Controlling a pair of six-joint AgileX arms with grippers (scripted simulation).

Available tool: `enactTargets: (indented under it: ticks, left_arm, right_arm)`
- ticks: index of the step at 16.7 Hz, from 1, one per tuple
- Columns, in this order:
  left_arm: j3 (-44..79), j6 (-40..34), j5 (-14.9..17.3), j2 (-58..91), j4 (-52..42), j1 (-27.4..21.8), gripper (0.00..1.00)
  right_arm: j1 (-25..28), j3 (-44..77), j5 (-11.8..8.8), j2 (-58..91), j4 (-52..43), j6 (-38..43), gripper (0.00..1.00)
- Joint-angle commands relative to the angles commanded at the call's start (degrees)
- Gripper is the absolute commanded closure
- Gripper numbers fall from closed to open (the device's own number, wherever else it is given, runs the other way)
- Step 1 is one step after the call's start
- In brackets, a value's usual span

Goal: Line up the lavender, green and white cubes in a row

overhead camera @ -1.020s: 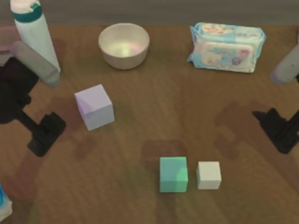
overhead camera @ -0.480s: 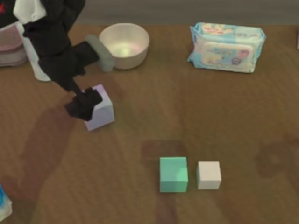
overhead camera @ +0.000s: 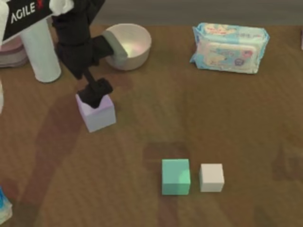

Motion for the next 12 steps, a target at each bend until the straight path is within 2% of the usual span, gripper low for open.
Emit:
enactTargets:
  ticks: [8, 12]
  left_arm:
    - [-0.1, 0.1, -0.4, 0.8, 1.0, 0.2, 0.00]
    - [-5.6, 0.1, -0.4, 3.3, 9.5, 0.1, 0.00]
  right_arm:
    - [-0.2, -0.6, 0.1, -0.9, 0.5, 0.4, 0.00]
    - [-0.2, -0.6, 0.1, -0.9, 0.5, 0.4, 0.00]
